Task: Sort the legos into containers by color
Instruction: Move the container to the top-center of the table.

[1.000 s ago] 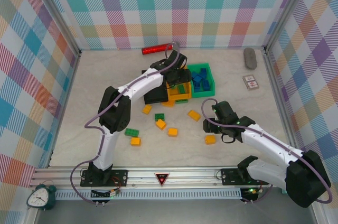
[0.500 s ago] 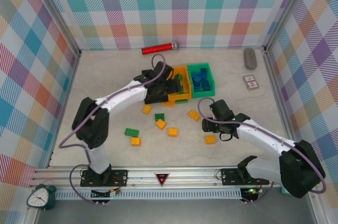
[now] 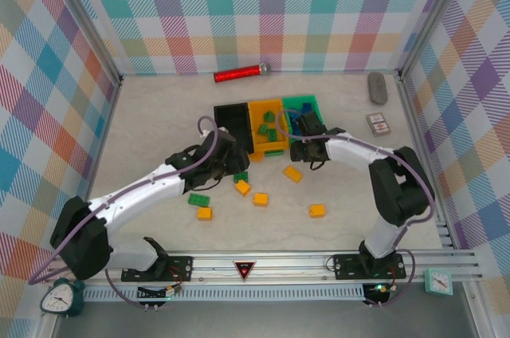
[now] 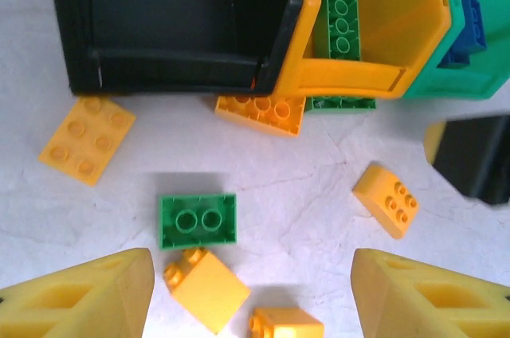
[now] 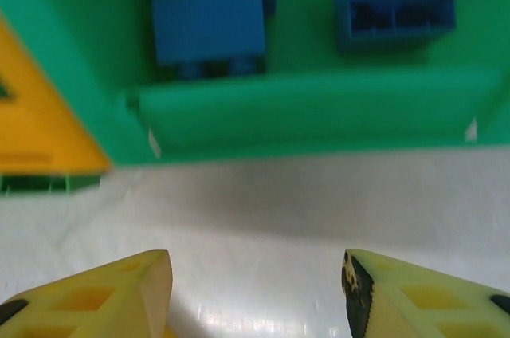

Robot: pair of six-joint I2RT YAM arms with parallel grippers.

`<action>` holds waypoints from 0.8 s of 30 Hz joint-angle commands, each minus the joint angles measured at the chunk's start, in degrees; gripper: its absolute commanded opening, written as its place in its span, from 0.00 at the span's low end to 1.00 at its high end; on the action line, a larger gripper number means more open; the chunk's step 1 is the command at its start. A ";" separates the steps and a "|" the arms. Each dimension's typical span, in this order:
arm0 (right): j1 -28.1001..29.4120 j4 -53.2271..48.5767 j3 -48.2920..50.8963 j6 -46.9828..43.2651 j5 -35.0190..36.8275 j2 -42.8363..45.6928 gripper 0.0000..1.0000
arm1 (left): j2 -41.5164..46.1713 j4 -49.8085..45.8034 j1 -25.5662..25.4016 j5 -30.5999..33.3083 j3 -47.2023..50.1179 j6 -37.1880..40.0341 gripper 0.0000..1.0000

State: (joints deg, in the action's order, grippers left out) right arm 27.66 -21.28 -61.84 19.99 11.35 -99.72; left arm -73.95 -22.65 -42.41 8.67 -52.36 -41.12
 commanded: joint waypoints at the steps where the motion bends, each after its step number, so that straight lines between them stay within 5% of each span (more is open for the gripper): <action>1: -0.66 -1.23 -4.76 -1.58 -1.42 -4.05 0.59 | 3.61 -1.97 -1.58 3.76 2.98 -3.02 0.66; 11: -0.68 -2.42 -17.95 -2.85 -5.23 -14.65 0.59 | 5.38 -2.72 -2.93 5.02 7.01 -5.28 0.66; 24: -0.06 -1.39 -14.43 -5.86 -18.90 -10.43 0.65 | 3.01 -1.08 -3.82 4.51 7.98 -6.01 0.66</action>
State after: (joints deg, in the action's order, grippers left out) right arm 27.07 -21.91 -75.22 15.55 -2.90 -111.24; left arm -69.97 -24.05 -45.34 13.08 -45.10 -46.13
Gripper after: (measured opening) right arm 0.651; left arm 0.658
